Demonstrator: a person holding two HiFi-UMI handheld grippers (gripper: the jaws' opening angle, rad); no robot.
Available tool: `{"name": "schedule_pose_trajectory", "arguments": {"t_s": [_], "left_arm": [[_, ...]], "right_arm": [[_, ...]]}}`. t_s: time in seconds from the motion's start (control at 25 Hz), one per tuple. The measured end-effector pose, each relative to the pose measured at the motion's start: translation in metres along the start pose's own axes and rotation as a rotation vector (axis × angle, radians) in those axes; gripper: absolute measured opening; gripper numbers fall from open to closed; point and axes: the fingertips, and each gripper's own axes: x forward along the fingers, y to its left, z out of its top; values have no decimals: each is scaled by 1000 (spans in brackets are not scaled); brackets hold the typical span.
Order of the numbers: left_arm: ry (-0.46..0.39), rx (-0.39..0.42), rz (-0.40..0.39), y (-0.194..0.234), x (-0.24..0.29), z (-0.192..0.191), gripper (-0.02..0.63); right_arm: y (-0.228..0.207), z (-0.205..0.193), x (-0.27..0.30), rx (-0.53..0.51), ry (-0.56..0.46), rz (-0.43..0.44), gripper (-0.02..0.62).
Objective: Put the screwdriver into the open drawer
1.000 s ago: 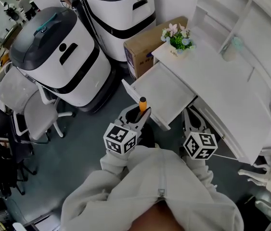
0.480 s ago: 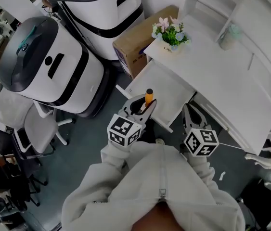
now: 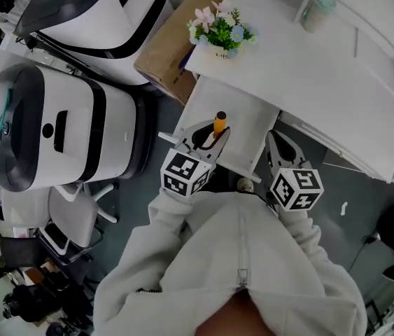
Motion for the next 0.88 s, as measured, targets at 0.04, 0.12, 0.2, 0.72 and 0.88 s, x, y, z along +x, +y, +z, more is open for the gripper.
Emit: {"name": "schedule_pose_trajectory", "arguments": {"t_s": [0.04,0.12,0.2,0.72,0.88], "left_arm": [[20,8,-22,2,6,-3,109],[58,29,-67,5,18,-7,110],[101,53,-107,9,30,-14,110],[445,200,-388,24,99,-90,109],[543,207,-440,19,111,-123,109]], "right_arm": [[-2,-2,2,12,2,-18,35],[-7,-4,5,34,4,-57,34],[-12,-6,10,50,6,-90,35],[-38,-28,13,177,-11,-313,34],[-42,-39,11,219,-15,-357,35]]}}
